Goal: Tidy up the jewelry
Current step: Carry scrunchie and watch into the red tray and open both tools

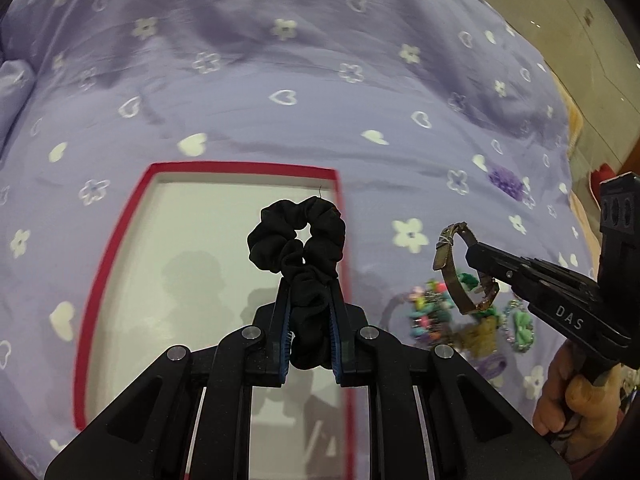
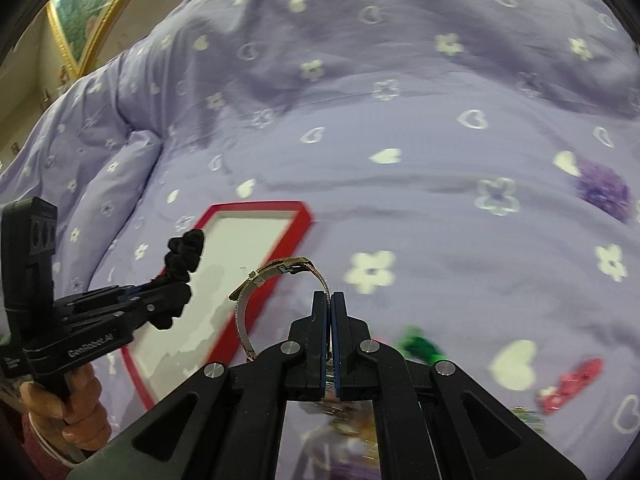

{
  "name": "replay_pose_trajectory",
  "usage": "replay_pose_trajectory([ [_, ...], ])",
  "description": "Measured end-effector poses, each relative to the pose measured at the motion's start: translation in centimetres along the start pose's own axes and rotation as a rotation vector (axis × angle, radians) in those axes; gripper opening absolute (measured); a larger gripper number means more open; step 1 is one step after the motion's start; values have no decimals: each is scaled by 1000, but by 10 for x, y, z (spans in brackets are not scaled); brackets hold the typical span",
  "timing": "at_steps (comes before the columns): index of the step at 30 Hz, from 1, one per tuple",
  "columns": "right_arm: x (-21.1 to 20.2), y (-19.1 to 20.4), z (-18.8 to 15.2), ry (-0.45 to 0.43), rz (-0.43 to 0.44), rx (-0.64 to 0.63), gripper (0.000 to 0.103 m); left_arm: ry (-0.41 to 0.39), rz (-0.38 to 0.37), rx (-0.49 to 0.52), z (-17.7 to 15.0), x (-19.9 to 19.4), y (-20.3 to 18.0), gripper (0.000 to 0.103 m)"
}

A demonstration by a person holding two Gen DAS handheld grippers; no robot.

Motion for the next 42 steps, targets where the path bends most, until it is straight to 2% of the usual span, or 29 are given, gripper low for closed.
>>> replay_pose_trajectory([
  [8,33,54,2,25,70,-46,1,11,45,-46,0,0,44,14],
  [16,71,90,0,67,103,-99,1,39,72,-71,-2,15,77,14],
  [21,96,100,-3,104,101,-128,1,76,69,-84,-8,32,91,14],
  [27,129,100,-16,179,55,-192,2,112,76,-80,-13,51,100,14],
  [36,147,93,-29,245,32,-259,2,142,85,-74,-23,62,105,18],
  [38,148,92,-29,246,33,-256,2,143,86,-76,-23,63,106,23],
  [40,149,93,-29,250,41,-251,7,144,89,-75,-22,63,106,37],
  [42,150,94,-29,252,40,-251,7,139,97,-69,-21,61,107,44],
])
Point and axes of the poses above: each gripper's, at about its wrist camera, not at the fingertips, and x roughly the way its jaws point, y to its left, z to its top, the point moved 9 cm from there along x, roughly the way its jaws point, and after that the axes turned 15 degrees about -y, right-handed, at the moved point
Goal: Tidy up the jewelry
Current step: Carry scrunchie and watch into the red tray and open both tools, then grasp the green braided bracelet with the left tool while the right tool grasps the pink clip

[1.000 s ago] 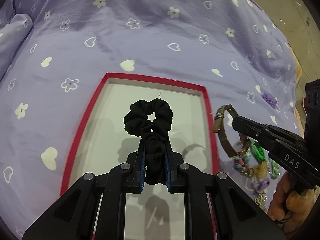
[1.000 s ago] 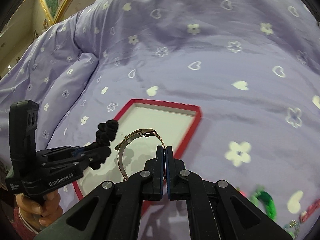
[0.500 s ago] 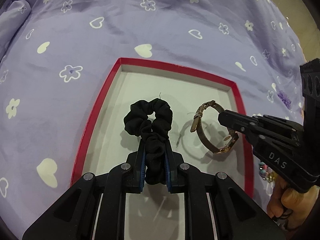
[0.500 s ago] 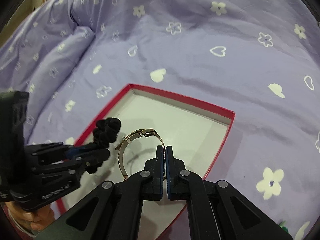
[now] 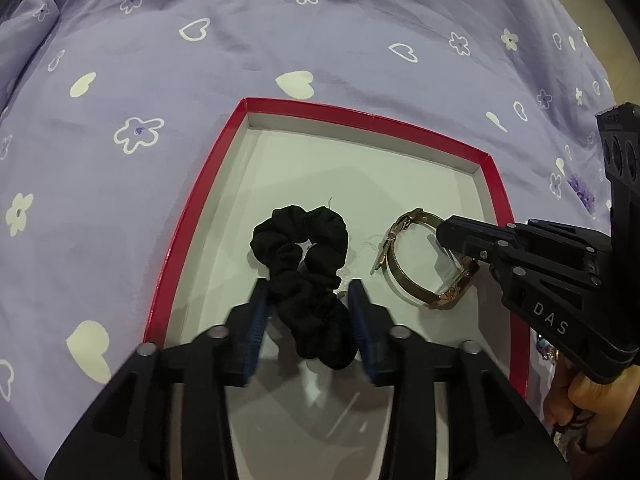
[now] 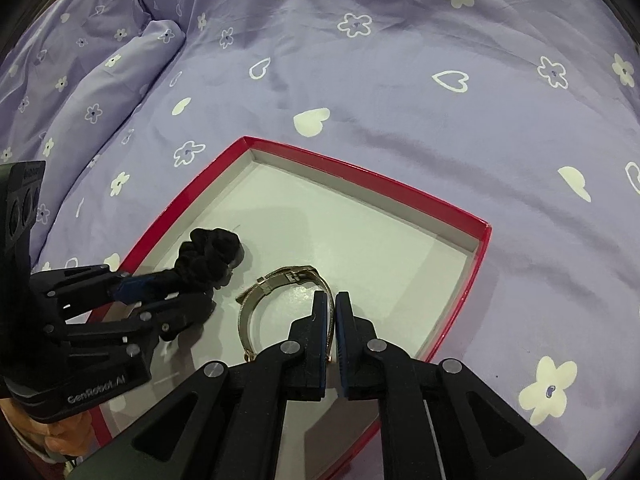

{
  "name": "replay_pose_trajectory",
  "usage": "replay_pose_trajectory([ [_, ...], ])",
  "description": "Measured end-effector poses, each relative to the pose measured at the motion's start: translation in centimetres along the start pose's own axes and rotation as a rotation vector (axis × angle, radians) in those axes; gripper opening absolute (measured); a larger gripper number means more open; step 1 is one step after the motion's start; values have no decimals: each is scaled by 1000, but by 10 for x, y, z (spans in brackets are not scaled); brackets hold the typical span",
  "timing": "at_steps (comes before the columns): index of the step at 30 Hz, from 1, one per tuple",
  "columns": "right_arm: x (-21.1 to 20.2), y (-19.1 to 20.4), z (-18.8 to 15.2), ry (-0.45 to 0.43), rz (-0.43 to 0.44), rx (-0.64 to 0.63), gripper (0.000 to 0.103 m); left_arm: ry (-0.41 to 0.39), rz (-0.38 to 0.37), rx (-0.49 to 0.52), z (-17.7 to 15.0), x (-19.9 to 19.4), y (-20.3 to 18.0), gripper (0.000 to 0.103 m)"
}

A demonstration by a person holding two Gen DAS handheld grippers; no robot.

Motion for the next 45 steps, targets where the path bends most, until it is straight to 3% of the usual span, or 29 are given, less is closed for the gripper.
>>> replay_pose_trajectory([
  [5,-9,2,2,-16,15,22,8,-21,9,8,2,-11,0,48],
  [7,-18,3,4,-39,25,37,10,-40,14,8,4,-21,0,55],
  [12,-56,-1,10,-113,51,87,24,-96,9,-20,7,-50,-3,56],
  [18,-105,-15,6,-191,51,157,26,-132,-29,-50,5,-77,-21,56],
  [21,-130,-27,0,-226,30,189,32,-145,-60,-53,4,-88,-37,56],
  [30,-191,-69,-28,-288,-56,267,35,-155,-134,12,-4,-106,-96,56],
  [45,-255,-146,-102,-308,-213,386,36,-97,-208,132,-31,-99,-168,56],
])
Point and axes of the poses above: each gripper's, at about its wrist camera, not at the fingertips, and x roughly the way its jaws point, y to its left, z to its top, the point moved 9 cm from there along x, roughly the way its jaws point, and after that the axes turned 15 degrees about -y, right-handed, at the moved point
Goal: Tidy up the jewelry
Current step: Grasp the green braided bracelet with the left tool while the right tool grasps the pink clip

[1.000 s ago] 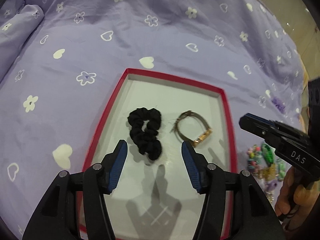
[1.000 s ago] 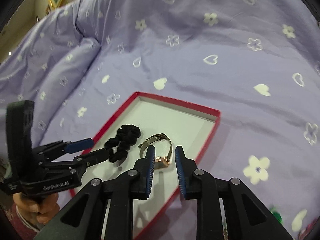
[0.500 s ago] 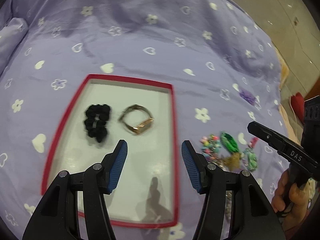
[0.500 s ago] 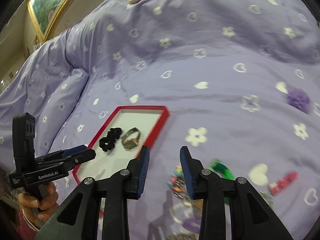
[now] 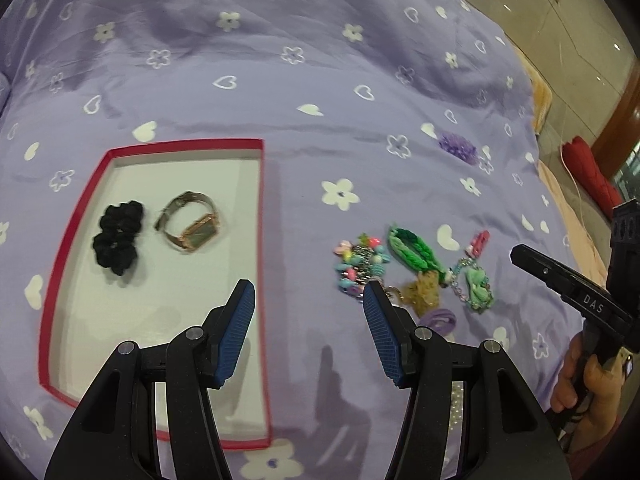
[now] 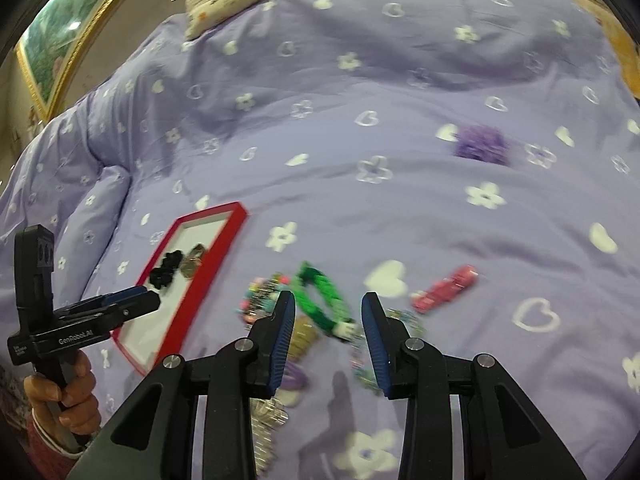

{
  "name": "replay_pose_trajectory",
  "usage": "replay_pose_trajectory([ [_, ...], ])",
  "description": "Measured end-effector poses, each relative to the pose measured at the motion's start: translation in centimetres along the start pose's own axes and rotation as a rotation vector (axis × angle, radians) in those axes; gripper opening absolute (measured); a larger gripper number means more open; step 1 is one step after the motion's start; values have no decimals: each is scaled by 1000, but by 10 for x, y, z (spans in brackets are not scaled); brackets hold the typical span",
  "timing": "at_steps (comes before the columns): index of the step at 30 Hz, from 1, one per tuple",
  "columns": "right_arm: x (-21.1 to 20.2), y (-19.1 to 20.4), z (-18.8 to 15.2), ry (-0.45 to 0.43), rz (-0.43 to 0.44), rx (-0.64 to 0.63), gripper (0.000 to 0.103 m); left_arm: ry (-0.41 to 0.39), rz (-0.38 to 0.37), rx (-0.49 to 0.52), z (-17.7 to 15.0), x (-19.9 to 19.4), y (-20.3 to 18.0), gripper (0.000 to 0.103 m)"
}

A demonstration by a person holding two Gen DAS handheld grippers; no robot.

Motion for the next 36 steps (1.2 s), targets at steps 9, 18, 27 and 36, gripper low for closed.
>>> replay_pose_trajectory([
  [9,-10,-54,-7,-5,-87,48,37,35,-43,56,-1,25,-40,56],
  [18,14,-76,-15,37,-97,99,38,108,-97,96,-3,72,-80,56],
  [27,47,-82,-24,90,-83,136,38,196,-86,142,-13,123,-96,56],
  [36,65,-87,-23,74,-103,110,22,179,-109,232,-18,128,-103,12],
])
Point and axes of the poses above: each gripper's, at about its wrist camera, not at the fingertips, and x roughly the way its jaws point, y to its left, z to its top, the point moved 9 cm from there along x, roughly the way its jaws point, and after that the axes turned 15 degrees about -y, right-handed, at the moved point
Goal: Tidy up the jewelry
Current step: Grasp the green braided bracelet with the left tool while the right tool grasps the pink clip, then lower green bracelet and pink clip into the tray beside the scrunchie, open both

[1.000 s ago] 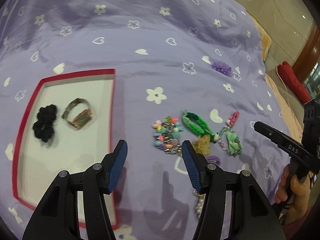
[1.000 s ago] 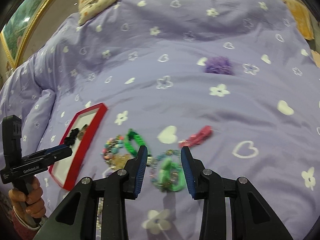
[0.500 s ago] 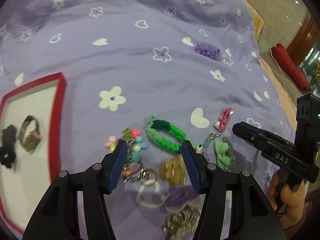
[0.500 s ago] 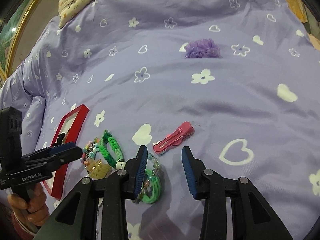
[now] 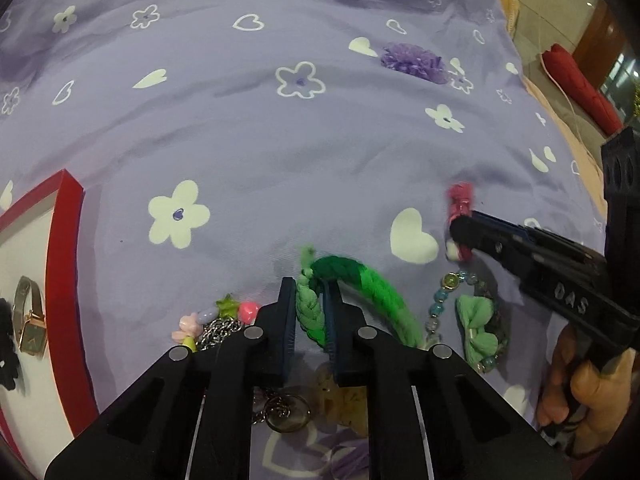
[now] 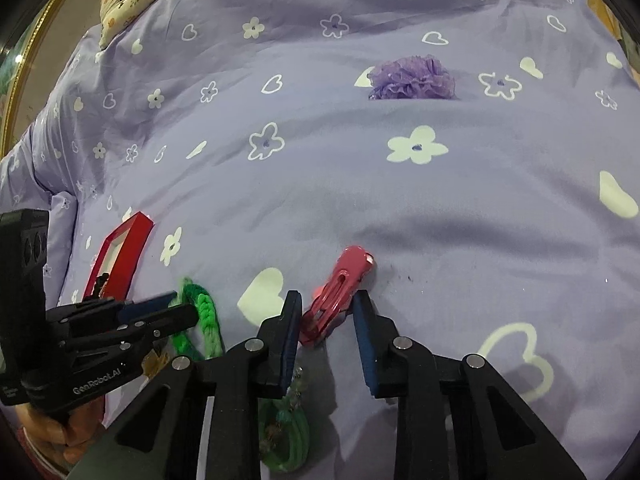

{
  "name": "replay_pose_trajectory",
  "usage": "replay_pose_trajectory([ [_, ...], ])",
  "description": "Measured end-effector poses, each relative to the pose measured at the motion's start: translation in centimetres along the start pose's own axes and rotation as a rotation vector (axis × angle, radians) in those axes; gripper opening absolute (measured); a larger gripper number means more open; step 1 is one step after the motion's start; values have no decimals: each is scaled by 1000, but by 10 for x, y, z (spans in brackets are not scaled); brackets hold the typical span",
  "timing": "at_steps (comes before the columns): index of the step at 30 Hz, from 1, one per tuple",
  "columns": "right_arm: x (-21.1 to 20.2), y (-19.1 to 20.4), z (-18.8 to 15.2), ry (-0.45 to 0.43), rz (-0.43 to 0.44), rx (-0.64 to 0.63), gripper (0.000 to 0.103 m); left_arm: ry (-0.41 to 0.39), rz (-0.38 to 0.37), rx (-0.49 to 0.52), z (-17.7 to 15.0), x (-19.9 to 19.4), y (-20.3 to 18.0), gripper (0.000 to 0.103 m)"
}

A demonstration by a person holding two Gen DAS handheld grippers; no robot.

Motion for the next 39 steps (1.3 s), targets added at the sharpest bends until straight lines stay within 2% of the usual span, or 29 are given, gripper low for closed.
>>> replay_pose_trajectory([
  [1,0,0,1,-7,2,2,18,-5,0,1,0,-1,0,11],
  [4,-3,1,4,-23,5,-5,16,-33,-13,-14,3,-10,1,10],
  [16,-30,27,20,-87,61,-15,15,-168,-27,-111,22,-67,19,9],
  [26,-37,79,15,-80,150,-61,15,-230,23,-184,15,-112,58,9],
  [39,-33,160,-7,-33,287,-123,15,-257,128,-302,-21,-158,131,9],
])
Point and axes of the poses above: each gripper's, at about its wrist camera, not at the fingertips, and x roughly the way its jaws point, y to its left, z to its top, the point moved 9 cm from there along x, roughly the way its jaws point, and after that the axes turned 15 degrees about -y, right-handed, at the moved point
